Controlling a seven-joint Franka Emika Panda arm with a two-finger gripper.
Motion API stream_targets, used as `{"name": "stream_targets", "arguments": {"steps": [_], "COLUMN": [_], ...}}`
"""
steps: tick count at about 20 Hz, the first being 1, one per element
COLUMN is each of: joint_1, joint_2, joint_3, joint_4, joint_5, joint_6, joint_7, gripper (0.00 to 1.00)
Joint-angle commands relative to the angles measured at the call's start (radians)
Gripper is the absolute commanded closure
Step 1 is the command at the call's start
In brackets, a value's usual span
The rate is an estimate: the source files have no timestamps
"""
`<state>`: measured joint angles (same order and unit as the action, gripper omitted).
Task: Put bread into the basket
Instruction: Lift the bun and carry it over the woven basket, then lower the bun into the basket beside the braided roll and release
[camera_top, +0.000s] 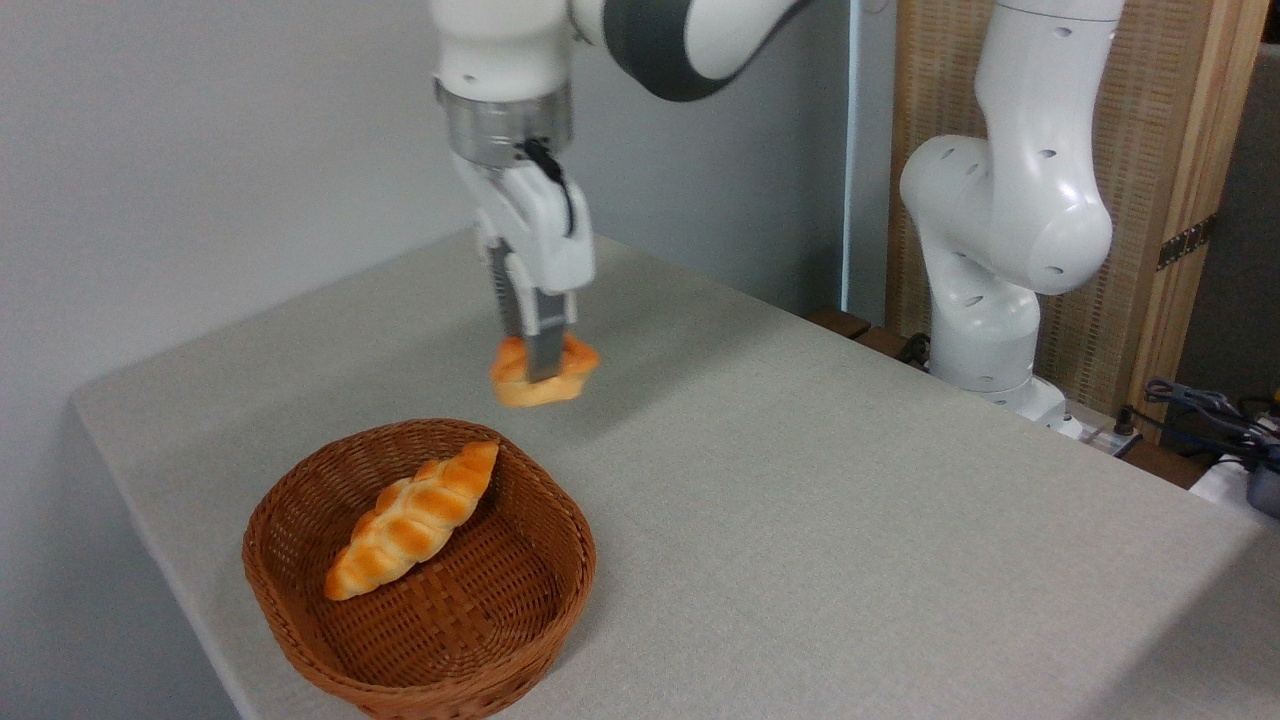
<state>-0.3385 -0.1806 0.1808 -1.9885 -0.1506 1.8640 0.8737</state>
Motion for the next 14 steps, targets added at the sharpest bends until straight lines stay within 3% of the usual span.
{"name": "stream_targets", "arguments": {"steps": [1, 3, 7, 12, 13, 14], "joint_1": [-0.017, -0.011, -0.005, 0.007, 0.031, 0.055], "joint_2": [0.159, 0.206, 0.298, 0.406, 0.424, 0.444], "joint_3": [0.039, 0.039, 0.031, 0.002, -0.012, -0.052], "joint_4": [0.192, 0.215, 0.215, 0.218, 0.226, 0.232], "joint_5": [-0.003, -0.007, -0.017, -0.015, -0.015, -0.012], "joint_6": [-0.019, 0.042, 0.266, 0.418, 0.452, 0.475], "joint_7": [-0.002, -0.002, -0.001, -0.004, -0.005, -0.016], "gripper": [0.60, 0.60, 0.59, 0.54, 0.37, 0.03]}}
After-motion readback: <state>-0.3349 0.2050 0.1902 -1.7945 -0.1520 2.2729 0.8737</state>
